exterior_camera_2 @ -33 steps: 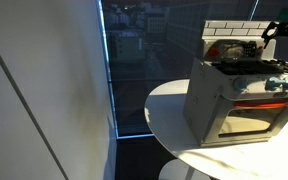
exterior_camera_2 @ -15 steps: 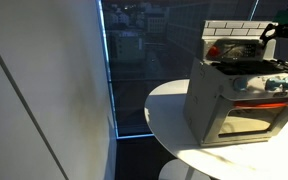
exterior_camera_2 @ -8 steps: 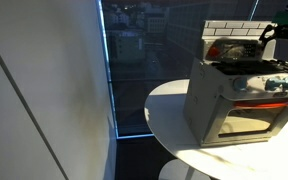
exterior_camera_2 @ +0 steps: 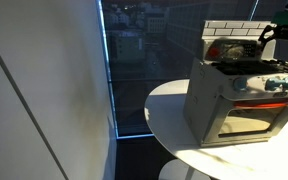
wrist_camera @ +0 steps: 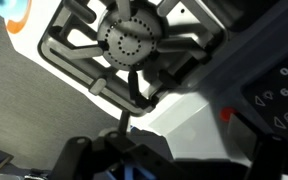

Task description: Press the top right orange button on the stove

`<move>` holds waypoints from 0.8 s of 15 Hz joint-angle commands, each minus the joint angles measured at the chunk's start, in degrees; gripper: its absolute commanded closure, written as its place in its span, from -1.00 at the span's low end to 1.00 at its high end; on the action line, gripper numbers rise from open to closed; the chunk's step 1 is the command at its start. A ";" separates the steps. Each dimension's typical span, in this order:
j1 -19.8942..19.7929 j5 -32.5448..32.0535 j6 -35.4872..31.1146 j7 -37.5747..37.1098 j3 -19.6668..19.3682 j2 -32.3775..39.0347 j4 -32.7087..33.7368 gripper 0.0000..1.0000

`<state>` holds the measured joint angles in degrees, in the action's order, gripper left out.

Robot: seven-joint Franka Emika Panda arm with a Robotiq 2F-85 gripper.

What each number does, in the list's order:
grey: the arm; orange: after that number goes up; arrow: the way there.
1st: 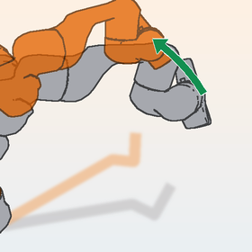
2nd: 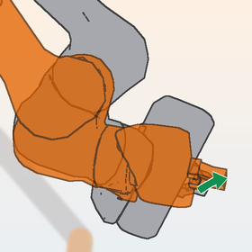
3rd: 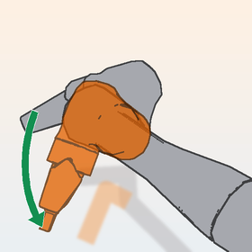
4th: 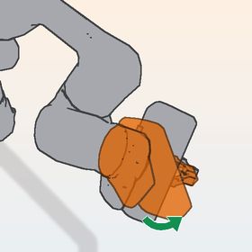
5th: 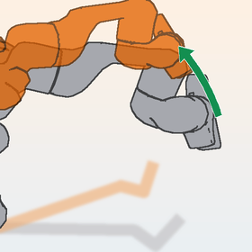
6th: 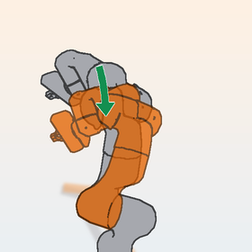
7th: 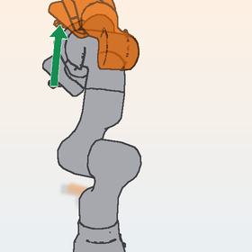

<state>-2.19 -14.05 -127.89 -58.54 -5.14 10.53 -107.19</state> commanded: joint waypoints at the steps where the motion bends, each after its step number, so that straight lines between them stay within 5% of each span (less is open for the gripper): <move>1: 0.55 1.35 1.40 0.61 -0.32 0.19 1.74 -1.00; 12: 0.54 1.16 1.05 0.40 -0.41 0.90 2.88 -1.00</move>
<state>-2.17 -14.02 -127.88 -58.53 -5.14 10.53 -107.06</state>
